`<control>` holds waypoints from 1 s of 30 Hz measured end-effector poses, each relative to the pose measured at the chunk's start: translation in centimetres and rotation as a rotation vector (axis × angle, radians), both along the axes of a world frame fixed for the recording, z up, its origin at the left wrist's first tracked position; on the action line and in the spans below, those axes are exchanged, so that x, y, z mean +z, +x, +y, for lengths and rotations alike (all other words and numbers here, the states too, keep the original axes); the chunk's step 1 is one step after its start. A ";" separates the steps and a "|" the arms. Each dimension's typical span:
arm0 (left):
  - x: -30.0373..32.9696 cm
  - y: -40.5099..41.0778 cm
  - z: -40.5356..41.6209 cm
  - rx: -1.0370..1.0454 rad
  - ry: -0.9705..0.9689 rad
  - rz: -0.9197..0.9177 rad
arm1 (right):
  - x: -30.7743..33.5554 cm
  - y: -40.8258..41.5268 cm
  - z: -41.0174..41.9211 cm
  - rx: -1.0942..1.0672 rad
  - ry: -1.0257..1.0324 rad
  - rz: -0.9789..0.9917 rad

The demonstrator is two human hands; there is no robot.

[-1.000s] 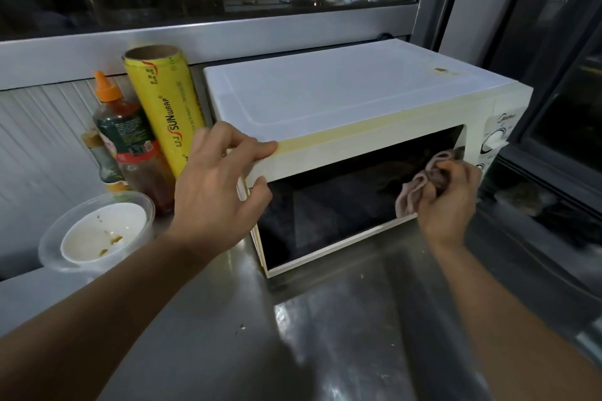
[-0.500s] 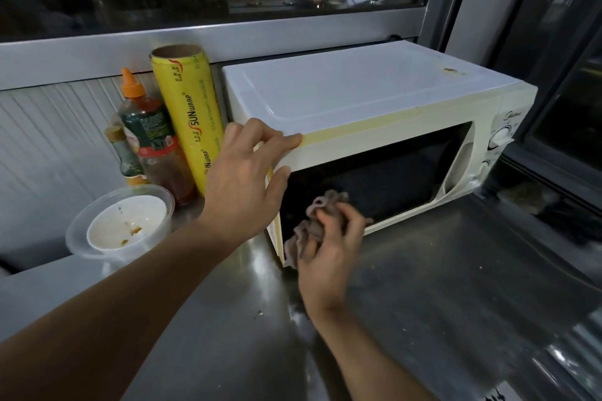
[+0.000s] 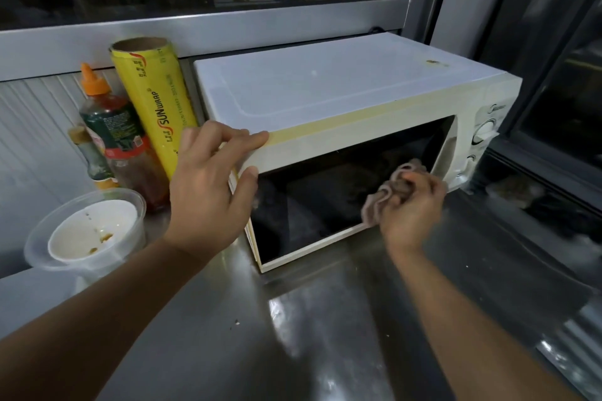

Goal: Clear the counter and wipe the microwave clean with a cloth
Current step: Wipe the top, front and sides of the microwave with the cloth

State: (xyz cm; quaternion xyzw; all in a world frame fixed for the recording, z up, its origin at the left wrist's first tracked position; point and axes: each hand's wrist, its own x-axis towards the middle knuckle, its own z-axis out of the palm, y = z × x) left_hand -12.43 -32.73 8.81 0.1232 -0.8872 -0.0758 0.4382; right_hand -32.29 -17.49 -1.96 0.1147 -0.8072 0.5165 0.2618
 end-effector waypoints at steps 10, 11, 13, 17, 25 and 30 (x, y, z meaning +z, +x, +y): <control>-0.2 -0.2 -0.5 -0.035 -0.007 0.014 | -0.4 3.5 -1.6 0.029 -0.067 -0.041; -0.2 -0.2 -0.3 -0.033 -0.002 0.016 | -0.7 5.4 -2.3 0.082 -0.094 -0.040; -0.1 -0.2 0.0 -0.027 0.015 0.022 | -1.3 9.2 -3.9 0.163 -0.121 -0.092; 0.0 0.0 0.5 -0.006 0.062 0.017 | -2.7 14.8 -6.2 0.294 -0.128 -0.207; -0.2 0.0 1.0 0.034 0.105 0.038 | -3.1 14.6 -6.1 0.318 -0.012 0.002; -0.5 -0.2 1.0 0.038 0.113 0.076 | -3.3 7.0 -3.1 0.162 -0.076 -0.077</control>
